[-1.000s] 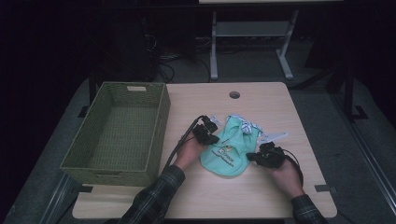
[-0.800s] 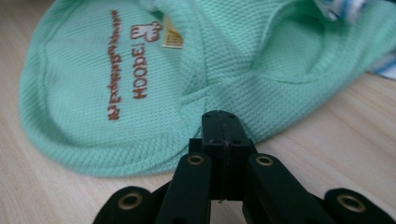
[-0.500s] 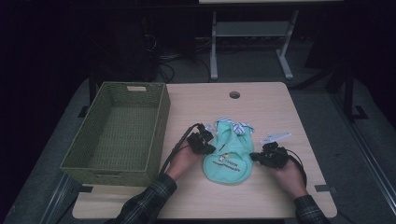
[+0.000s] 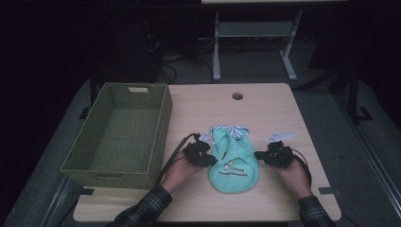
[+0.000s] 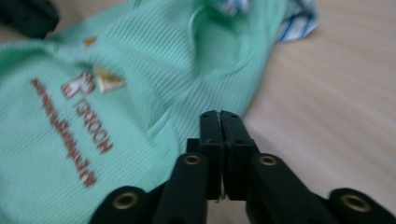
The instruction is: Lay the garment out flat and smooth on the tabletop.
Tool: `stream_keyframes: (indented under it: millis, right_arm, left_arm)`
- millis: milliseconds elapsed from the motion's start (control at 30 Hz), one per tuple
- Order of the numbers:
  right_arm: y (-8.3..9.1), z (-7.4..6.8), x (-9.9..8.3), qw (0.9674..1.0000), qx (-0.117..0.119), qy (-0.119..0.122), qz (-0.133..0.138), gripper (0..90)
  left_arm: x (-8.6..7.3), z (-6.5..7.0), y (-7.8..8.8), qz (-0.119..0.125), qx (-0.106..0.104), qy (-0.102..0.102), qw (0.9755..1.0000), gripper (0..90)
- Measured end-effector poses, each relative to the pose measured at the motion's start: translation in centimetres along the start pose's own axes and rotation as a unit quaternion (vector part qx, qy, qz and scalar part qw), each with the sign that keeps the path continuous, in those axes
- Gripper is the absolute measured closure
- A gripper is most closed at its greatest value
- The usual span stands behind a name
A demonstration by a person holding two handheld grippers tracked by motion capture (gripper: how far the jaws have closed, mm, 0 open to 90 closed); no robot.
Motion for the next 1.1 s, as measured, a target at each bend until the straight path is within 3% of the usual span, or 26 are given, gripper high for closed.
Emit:
stream_keyframes:
  millis: [67, 100, 200, 333, 567, 767, 867, 933, 1100]
  right_arm:
    - [0.1, 0.5, 0.9, 0.9999, 0.000, -0.009, 0.010, 84.5]
    - [0.0, 0.7, 1.3, 0.9999, -0.002, -0.009, 0.015, 83.1]
    - [-0.7, 1.4, 3.2, 0.9997, -0.008, -0.006, 0.024, 80.2]
    - [-2.0, 2.1, 4.9, 0.9993, -0.006, -0.017, 0.034, 79.1]
    - [-4.6, 2.7, 7.2, 0.9996, -0.008, -0.023, 0.014, 76.8]
    - [-6.1, 2.9, 7.4, 0.9995, -0.004, -0.032, -0.001, 77.1]
    - [-7.0, 2.8, 7.0, 0.9996, -0.005, -0.026, -0.008, 84.9]
    - [-7.0, 2.7, 7.0, 0.9996, -0.006, -0.027, -0.004, 88.1]
    - [-6.7, 2.9, 7.3, 0.9997, -0.012, -0.020, 0.000, 89.2]
  left_arm:
    - [-0.1, 0.6, 0.1, 0.007, -0.001, 0.000, 1.0000, 74.5]
    - [-0.2, 0.7, 0.1, 0.000, 0.002, -0.010, 0.9999, 73.1]
    - [-0.5, 1.1, -0.5, -0.004, 0.011, -0.012, 0.9999, 67.2]
    - [-0.6, 1.2, -0.9, -0.016, 0.016, -0.022, 0.9995, 66.5]
    - [-0.8, 1.0, -1.3, -0.026, 0.020, -0.026, 0.9991, 67.4]
    - [-0.8, 1.1, -1.5, -0.030, 0.027, -0.032, 0.9987, 71.4]
    - [-0.9, 1.0, -1.4, -0.032, 0.030, -0.035, 0.9984, 80.8]
    - [-0.9, 1.0, -1.3, -0.031, 0.027, -0.034, 0.9986, 86.0]
    - [-0.8, 1.4, -0.6, -0.024, 0.022, -0.032, 0.9990, 87.6]
Point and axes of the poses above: each handheld gripper's, and its own axes: y roughly backward along the jaws, x roughly out of its top, z roughly to its right, the point moved 7 cm from there along -y, roughly forward along the jaws, and after that the axes turned 11 degrees about -x, right-handed, at the moved point
